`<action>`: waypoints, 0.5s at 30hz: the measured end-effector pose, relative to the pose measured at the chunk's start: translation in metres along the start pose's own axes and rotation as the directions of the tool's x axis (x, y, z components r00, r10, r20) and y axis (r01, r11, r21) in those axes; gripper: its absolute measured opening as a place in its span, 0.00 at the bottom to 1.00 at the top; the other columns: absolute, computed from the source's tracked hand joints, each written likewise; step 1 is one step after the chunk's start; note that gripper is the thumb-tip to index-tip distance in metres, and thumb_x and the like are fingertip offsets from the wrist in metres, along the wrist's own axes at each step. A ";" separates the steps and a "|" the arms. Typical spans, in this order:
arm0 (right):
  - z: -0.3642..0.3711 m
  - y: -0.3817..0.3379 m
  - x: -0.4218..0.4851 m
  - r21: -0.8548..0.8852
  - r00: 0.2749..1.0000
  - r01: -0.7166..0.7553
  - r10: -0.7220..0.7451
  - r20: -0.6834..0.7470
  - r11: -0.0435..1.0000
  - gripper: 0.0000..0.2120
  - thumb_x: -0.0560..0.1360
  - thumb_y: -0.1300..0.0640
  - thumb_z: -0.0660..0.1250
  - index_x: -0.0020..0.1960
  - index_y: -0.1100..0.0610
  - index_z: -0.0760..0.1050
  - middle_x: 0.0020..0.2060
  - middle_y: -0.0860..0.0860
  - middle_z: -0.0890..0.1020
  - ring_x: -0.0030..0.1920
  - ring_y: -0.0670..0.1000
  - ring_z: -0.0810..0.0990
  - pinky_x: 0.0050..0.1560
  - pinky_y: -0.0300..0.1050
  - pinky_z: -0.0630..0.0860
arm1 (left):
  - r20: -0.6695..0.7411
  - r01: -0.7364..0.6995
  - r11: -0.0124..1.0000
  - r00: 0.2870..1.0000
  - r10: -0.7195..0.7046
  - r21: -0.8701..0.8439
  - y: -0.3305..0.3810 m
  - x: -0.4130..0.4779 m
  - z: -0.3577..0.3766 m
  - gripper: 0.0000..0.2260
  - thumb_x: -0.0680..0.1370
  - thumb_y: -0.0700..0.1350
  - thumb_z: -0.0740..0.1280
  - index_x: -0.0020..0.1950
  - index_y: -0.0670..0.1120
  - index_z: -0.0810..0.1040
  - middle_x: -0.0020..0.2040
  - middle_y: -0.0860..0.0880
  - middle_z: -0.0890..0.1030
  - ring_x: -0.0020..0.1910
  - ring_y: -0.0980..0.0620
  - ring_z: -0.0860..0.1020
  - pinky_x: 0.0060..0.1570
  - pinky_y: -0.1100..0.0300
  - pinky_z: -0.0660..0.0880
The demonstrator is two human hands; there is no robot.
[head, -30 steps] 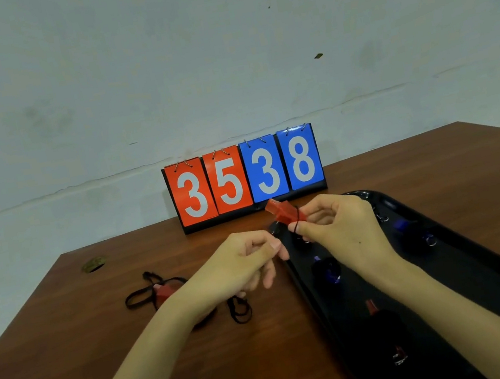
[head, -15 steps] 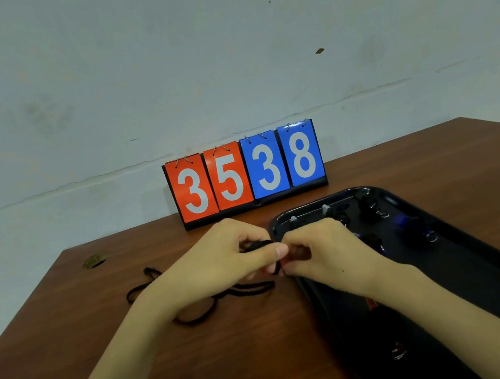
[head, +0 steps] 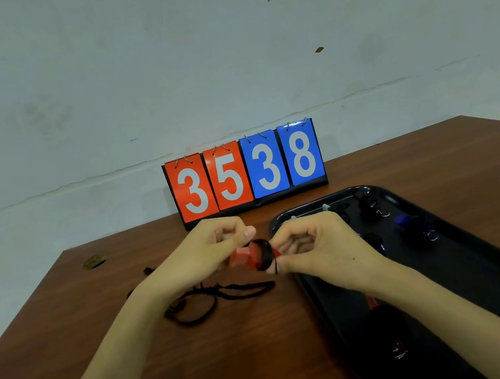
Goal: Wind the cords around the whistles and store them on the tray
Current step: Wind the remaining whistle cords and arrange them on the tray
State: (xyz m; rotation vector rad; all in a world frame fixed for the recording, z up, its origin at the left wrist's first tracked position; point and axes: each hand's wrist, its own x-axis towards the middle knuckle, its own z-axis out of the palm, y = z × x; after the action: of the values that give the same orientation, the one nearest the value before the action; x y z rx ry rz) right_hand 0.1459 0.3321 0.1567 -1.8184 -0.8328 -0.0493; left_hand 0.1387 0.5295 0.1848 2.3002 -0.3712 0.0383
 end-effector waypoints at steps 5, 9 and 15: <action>-0.007 0.000 0.003 0.057 0.993 0.009 -0.002 -0.120 0.998 0.08 0.66 0.61 0.75 0.44 0.53 0.81 0.36 0.50 0.84 0.37 0.47 0.82 0.44 0.39 0.80 | 0.060 0.088 0.992 0.995 -0.083 -0.087 0.001 -0.001 0.012 0.16 0.78 0.52 0.60 0.39 0.43 0.79 0.34 0.51 0.80 0.35 0.55 0.76 0.45 0.62 0.72; -0.009 0.001 0.003 0.086 0.990 -0.027 0.039 -0.139 0.996 0.06 0.66 0.62 0.75 0.43 0.57 0.81 0.35 0.52 0.84 0.36 0.49 0.83 0.43 0.40 0.81 | -0.004 0.009 0.983 1.000 -0.010 -0.185 0.008 -0.002 0.024 0.19 0.75 0.31 0.63 0.58 0.53 0.76 0.52 0.54 0.80 0.52 0.62 0.78 0.50 0.67 0.75; -0.010 0.001 0.005 0.147 0.983 -0.071 0.094 -0.156 0.986 0.06 0.67 0.63 0.74 0.43 0.61 0.80 0.35 0.55 0.84 0.34 0.50 0.83 0.39 0.38 0.80 | -0.025 -0.019 0.841 1.000 0.006 -0.541 0.016 -0.003 0.029 0.25 0.69 0.28 0.59 0.60 0.48 0.76 0.55 0.44 0.79 0.51 0.42 0.79 0.47 0.60 0.77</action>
State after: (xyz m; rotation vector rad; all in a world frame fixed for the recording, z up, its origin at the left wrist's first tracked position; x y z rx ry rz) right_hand 0.1538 0.3259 0.1624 -1.6889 -0.6286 -0.0823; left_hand 0.1286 0.4992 0.1761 1.7306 -0.3334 -0.0320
